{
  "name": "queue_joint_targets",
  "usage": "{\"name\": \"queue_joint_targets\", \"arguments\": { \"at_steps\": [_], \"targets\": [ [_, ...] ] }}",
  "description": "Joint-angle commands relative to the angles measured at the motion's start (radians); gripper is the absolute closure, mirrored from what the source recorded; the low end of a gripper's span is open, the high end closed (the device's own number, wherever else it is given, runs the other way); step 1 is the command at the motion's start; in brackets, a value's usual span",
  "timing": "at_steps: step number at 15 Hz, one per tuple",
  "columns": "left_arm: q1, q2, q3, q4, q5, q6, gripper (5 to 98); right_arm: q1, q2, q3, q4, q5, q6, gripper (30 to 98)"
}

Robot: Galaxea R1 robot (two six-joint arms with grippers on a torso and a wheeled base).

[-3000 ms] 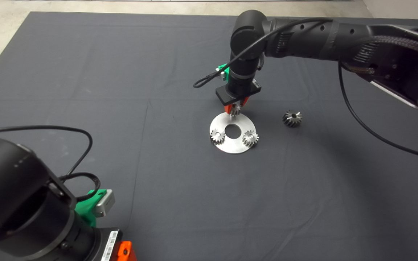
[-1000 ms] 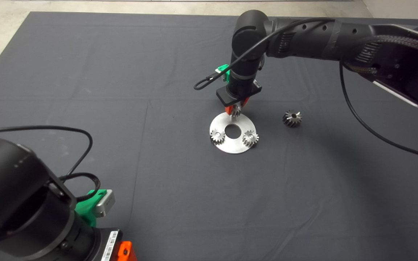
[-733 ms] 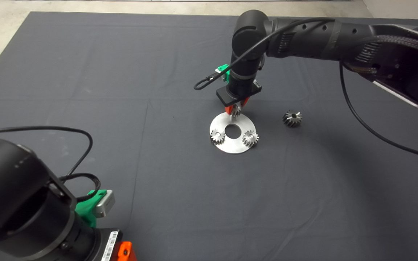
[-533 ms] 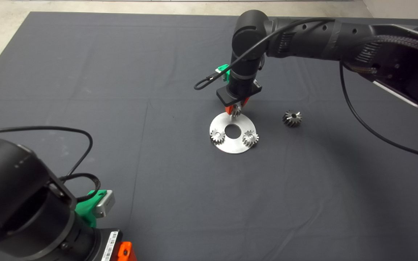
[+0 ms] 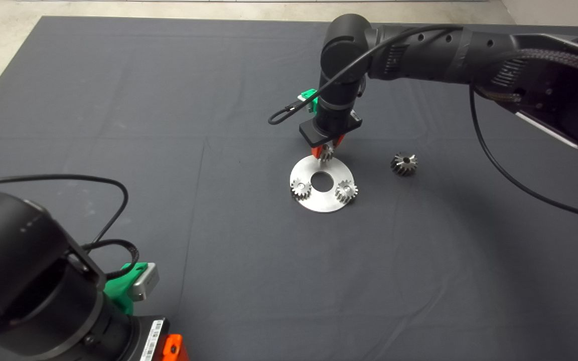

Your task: Remove an incorrectly installed larger gear and replace it with the correct smaller gear

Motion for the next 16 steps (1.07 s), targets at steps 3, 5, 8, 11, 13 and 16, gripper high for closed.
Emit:
{"name": "queue_joint_targets", "arguments": {
  "at_steps": [3,5,8,11,13,16],
  "targets": [
    [-0.005,0.000,0.013,-0.020,0.000,-0.006,5.5,0.012,0.004,0.002,-0.021,-0.132,-0.006,88.2],
    [-0.005,0.000,0.013,-0.020,0.000,-0.006,5.5,0.010,0.004,0.002,-0.021,-0.132,-0.006,88.2],
    [-0.005,0.002,0.013,-0.020,0.000,-0.006,5.5,0.005,0.004,0.002,-0.021,-0.132,-0.006,88.2],
    [-0.005,0.000,0.013,-0.020,0.000,-0.006,5.5,0.007,0.004,0.002,-0.035,-0.132,-0.006,88.2],
    [-0.005,0.000,0.013,-0.020,0.000,-0.006,5.5,0.007,0.004,0.006,-0.062,-0.132,-0.004,88.2],
    [-0.005,0.000,0.013,-0.020,0.000,-0.006,5.5,0.007,0.007,0.013,-0.085,-0.132,-0.002,88.2]
  ]
}}
